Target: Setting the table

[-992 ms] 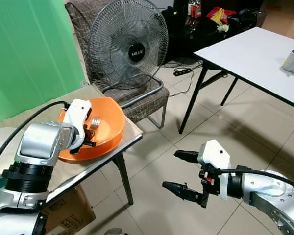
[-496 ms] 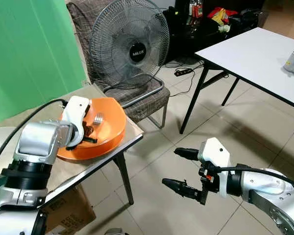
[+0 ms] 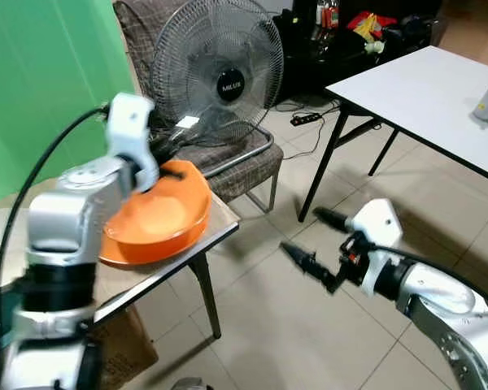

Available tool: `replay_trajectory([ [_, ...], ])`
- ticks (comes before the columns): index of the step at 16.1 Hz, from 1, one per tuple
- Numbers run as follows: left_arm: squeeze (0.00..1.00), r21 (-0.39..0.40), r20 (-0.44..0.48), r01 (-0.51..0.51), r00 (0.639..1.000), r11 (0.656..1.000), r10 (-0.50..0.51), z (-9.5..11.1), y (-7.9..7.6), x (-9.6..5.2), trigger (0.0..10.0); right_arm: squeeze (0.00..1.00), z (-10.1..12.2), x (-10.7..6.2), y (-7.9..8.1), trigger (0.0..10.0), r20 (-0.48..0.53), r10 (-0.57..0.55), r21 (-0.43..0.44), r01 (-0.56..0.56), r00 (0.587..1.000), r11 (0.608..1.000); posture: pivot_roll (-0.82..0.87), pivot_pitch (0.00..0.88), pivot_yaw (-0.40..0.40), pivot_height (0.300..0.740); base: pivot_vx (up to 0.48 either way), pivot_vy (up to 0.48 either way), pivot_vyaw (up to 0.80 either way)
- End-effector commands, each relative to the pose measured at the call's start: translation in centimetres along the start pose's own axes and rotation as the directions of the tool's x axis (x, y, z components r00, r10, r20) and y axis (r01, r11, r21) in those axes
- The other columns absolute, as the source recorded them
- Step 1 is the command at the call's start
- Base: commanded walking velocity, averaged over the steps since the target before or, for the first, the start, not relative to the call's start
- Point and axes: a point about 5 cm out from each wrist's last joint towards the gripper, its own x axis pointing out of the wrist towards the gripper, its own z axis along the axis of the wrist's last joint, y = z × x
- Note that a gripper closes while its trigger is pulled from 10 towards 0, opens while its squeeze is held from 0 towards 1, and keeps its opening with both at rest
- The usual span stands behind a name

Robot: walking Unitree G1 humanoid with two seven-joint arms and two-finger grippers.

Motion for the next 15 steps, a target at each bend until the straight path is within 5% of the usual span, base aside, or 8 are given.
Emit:
replay_trajectory([
  [1,0.00,0.002,0.055,0.016,0.998,1.000,-0.017,0.0,-0.9,-0.3,0.0,0.00,0.2,-0.6,-0.6,10.0,0.034,-0.112,0.012,0.112,0.993,0.994,0.08,0.000,-0.023,0.740,0.000,0.000,0.00],
  [6,0.00,-0.034,0.165,0.029,0.986,0.999,-0.023,-1.1,-3.4,-0.1,0.0,0.00,1.1,-0.6,-1.2,10.0,0.125,-0.339,0.078,0.332,0.932,0.940,0.06,0.000,-0.032,0.740,0.000,0.000,0.00],
  [7,0.00,-0.013,0.198,0.047,0.979,0.999,-0.043,-0.8,-3.9,0.0,2.7,0.00,1.5,-0.3,-1.4,10.0,0.146,-0.386,0.078,0.379,0.911,0.922,0.05,0.000,-0.031,0.740,0.000,0.000,0.00],
  [8,0.00,-0.013,0.198,0.047,0.979,0.999,-0.043,-0.8,-3.9,0.0,2.7,0.00,1.5,-0.3,-1.4,10.0,0.146,-0.386,0.078,0.379,0.911,0.922,0.05,0.000,-0.031,0.740,0.000,0.000,0.00],
  [9,0.00,0.035,0.217,0.044,0.975,0.998,-0.050,-0.7,-4.6,0.5,10.0,0.00,1.7,-0.2,-2.1,10.0,0.149,-0.444,0.073,0.438,0.883,0.896,0.04,0.000,-0.010,0.740,0.000,0.000,0.00],
  [15,0.00,0.163,0.252,-0.118,0.965,0.980,0.074,-2.2,-4.9,0.8,10.0,0.00,1.3,-1.8,-3.1,10.0,0.135,-0.624,0.148,0.607,0.769,0.780,-0.02,0.000,0.021,0.740,0.000,0.000,-0.75],
])
